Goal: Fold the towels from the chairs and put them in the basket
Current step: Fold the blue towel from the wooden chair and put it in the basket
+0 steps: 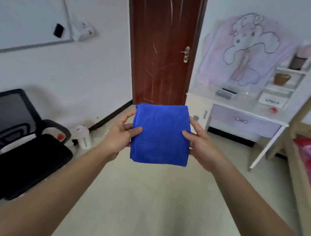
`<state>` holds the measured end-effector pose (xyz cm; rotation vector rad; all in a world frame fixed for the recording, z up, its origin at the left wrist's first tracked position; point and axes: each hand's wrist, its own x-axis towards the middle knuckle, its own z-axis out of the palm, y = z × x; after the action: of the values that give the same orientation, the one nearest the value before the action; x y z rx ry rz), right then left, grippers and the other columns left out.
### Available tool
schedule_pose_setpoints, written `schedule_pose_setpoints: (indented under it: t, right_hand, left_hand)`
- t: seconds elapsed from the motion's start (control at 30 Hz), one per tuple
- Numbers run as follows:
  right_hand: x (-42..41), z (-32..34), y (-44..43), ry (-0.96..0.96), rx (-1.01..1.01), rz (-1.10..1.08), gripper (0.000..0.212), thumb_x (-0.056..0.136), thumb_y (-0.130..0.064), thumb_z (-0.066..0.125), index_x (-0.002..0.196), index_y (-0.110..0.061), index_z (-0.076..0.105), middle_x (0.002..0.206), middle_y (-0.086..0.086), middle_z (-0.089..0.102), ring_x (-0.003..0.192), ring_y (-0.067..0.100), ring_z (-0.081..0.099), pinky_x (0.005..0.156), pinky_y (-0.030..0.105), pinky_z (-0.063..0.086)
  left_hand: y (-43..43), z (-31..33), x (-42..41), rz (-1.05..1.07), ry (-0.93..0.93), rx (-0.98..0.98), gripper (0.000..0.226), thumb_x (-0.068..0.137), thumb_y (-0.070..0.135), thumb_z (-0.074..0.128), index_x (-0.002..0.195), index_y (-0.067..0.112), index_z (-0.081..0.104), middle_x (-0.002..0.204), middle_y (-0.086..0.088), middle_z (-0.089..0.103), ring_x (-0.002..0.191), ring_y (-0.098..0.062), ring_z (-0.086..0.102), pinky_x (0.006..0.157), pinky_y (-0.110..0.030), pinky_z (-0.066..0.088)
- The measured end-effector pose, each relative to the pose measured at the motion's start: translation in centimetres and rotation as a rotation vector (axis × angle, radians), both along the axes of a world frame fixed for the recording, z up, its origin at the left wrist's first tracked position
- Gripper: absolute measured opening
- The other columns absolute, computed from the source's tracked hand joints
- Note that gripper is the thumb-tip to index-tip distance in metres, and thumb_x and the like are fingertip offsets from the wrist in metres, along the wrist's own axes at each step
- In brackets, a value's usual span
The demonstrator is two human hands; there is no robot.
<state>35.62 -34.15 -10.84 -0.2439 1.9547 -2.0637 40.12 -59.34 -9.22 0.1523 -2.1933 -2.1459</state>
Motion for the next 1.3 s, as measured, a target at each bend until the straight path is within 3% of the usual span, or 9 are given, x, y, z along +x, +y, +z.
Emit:
schedule_pose_setpoints:
  t: [0.1,0.37,0.6,0.9,1.3]
  right_hand:
    - [-6.0,-1.5,5.8,-0.022,-0.034,-0.13,0.053,0.101,-0.021,0.056,0.142,-0.053,0.043,0.125,-0.011,0.07,0.116,0.021,0.067,0.101,0.054,0.051]
    - [-23.5,-3.2,15.2,-0.071,-0.038,-0.277,0.053,0.103,-0.018,0.051,0.145,-0.048,0.041,0.128,-0.013,0.065,0.118,0.022,0.063,0.094,0.049,0.054]
    - [-38.2,-2.2,17.4,-0.08,0.022,-0.244,0.053,0.104,-0.02,0.05,0.146,-0.05,0.038,0.131,-0.005,0.065,0.119,0.023,0.063,0.099,0.054,0.052]
    - [-59.9,-4.9,18.0,-0.11,0.068,-0.333,0.05,0.104,-0.02,0.051,0.145,-0.048,0.041,0.124,-0.001,0.07,0.116,0.026,0.064,0.098,0.051,0.053]
    - [-79.8,-6.0,27.4,-0.186,0.026,-0.613,0.044,0.102,-0.017,0.052,0.142,-0.035,0.047,0.124,-0.002,0.07,0.112,0.022,0.067,0.092,0.046,0.057]
  left_hand:
    - [5.3,-0.7,-9.0,-0.129,-0.01,-0.003,0.057,0.093,0.011,0.066,0.14,0.036,0.047,0.112,-0.002,0.074,0.102,-0.02,0.071,0.08,-0.046,0.06]
    - [16.1,-2.0,-29.7,-0.223,-0.016,-0.037,0.051,0.094,0.01,0.064,0.137,0.033,0.049,0.105,0.002,0.074,0.098,-0.02,0.072,0.075,-0.041,0.061]
    - [17.6,-1.6,-44.3,-0.217,0.007,-0.033,0.053,0.093,0.011,0.066,0.139,0.031,0.048,0.115,0.004,0.069,0.101,-0.013,0.069,0.069,-0.031,0.06]
    - [18.6,-5.6,-68.0,-0.304,0.001,0.003,0.053,0.094,0.008,0.063,0.14,0.03,0.047,0.116,0.003,0.07,0.099,-0.013,0.071,0.071,-0.031,0.06]
    - [29.5,-6.6,-94.4,-0.576,-0.097,-0.085,0.049,0.097,0.015,0.061,0.139,0.033,0.044,0.121,-0.003,0.067,0.105,-0.023,0.069,0.079,-0.046,0.061]
